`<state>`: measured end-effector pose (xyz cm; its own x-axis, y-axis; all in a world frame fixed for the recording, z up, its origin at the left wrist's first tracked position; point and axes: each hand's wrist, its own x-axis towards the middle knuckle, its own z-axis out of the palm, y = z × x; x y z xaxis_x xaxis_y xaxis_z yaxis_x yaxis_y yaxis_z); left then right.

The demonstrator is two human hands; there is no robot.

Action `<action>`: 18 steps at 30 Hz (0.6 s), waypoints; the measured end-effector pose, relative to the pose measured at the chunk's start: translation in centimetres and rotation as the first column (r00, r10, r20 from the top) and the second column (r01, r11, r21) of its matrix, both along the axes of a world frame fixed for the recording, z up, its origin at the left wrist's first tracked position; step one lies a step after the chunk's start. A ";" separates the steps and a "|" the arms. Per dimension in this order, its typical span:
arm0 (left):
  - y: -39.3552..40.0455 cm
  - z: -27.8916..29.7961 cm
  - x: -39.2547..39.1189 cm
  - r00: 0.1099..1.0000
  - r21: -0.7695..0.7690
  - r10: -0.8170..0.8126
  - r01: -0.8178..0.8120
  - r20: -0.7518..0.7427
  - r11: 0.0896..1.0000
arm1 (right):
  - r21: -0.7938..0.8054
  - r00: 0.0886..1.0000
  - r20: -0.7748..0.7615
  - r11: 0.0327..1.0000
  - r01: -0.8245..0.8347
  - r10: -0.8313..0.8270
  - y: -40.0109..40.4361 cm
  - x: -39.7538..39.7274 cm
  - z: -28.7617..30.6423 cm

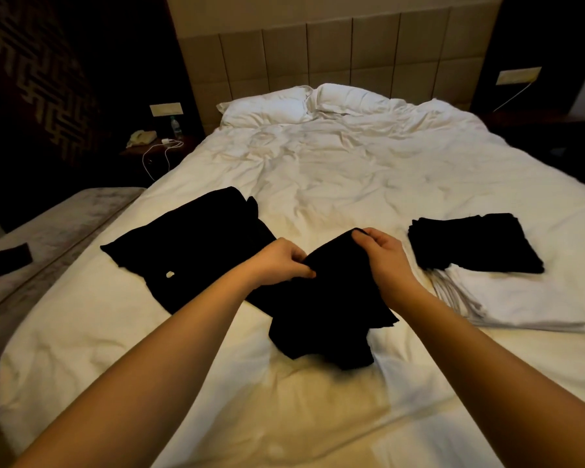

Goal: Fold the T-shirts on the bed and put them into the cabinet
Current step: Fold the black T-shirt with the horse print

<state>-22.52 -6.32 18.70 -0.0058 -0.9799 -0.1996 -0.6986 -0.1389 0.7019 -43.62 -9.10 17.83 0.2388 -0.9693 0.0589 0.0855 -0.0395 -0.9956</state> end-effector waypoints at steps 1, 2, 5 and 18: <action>0.0 -0.3 0.4 1.000 -0.028 0.028 -0.028 0.009 0.999 | 0.024 0.999 0.033 1.000 0.011 -0.011 -0.2 -0.3 0.5; 0.0 -0.7 0.8 0.998 -0.065 0.063 -0.061 0.028 0.996 | 0.044 0.998 0.063 0.999 0.020 -0.023 -0.3 -0.7 1.0; 0.3 -1.0 1.3 0.972 -0.188 0.150 -0.115 0.183 0.975 | 0.073 0.991 0.101 0.994 0.081 -0.088 -0.8 -1.7 2.2; 1.3 6.1 -0.9 0.757 0.061 0.192 -0.198 -0.625 0.978 | 0.061 0.948 -0.319 0.997 0.048 -0.026 -2.4 -4.2 1.4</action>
